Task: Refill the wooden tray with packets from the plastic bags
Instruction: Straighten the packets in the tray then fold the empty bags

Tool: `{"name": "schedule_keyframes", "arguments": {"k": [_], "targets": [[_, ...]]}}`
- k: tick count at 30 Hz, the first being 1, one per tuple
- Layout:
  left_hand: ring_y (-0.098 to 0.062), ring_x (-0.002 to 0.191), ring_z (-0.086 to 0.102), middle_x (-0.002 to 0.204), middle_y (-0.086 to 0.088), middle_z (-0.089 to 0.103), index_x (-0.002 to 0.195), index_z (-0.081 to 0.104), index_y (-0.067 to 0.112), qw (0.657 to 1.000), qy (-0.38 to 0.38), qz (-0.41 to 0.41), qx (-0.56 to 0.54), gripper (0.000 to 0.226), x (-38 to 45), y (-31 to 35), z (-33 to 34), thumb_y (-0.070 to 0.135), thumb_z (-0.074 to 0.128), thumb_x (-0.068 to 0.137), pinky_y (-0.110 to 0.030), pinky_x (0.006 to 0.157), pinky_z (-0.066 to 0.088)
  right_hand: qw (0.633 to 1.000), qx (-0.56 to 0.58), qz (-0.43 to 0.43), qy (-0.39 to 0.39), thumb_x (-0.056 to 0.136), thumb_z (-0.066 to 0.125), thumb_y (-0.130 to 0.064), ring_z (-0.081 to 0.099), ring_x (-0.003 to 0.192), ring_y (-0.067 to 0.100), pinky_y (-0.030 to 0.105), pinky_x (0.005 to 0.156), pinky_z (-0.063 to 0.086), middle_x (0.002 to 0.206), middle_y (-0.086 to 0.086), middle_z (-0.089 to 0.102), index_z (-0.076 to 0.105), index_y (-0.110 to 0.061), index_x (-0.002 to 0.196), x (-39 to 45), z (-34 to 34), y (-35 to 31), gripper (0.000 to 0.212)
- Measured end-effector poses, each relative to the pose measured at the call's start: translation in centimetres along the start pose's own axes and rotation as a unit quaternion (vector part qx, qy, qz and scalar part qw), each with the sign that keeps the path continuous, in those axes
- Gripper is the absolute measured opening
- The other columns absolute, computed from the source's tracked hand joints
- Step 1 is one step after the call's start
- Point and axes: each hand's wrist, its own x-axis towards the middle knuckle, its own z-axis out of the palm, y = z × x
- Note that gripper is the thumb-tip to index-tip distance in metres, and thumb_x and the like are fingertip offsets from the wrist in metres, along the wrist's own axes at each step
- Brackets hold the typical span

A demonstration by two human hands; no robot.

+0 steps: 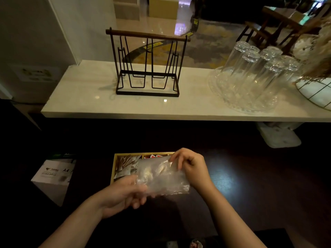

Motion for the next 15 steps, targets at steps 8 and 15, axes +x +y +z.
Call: {"name": "schedule_keyframes", "arguments": {"k": [8, 15], "targets": [[-0.008, 0.046, 0.040, 0.074, -0.006, 0.053, 0.114, 0.051, 0.007, 0.973, 0.136, 0.091, -0.164, 0.023, 2.7, -1.4, 2.1, 0.020, 0.044, 0.096, -0.015, 0.033, 0.024, 0.920, 0.305, 0.229, -0.086, 0.069, 0.077, -0.047, 0.063, 0.113, 0.025, 0.039, 0.093, 0.052, 0.137, 0.003, 0.053, 0.037, -0.021, 0.140, -3.3, 3.8, 1.5, 0.086], [-0.006, 0.041, 0.042, 0.050, 0.003, 0.048, 0.114, 0.047, 0.020, 0.975, 0.138, 0.120, 0.123, 0.019, 5.0, -2.3, 3.7, 0.020, 0.049, 0.095, -0.017, 0.036, 0.029, 0.916, 0.248, 0.308, 0.067, 0.092, 0.055, -0.028, 0.061, 0.054, 0.018, 0.033, 0.058, 0.052, 0.067, 0.008, 0.066, 0.059, -0.006, 0.097, -5.1, 7.2, 1.2, 0.022]]}}
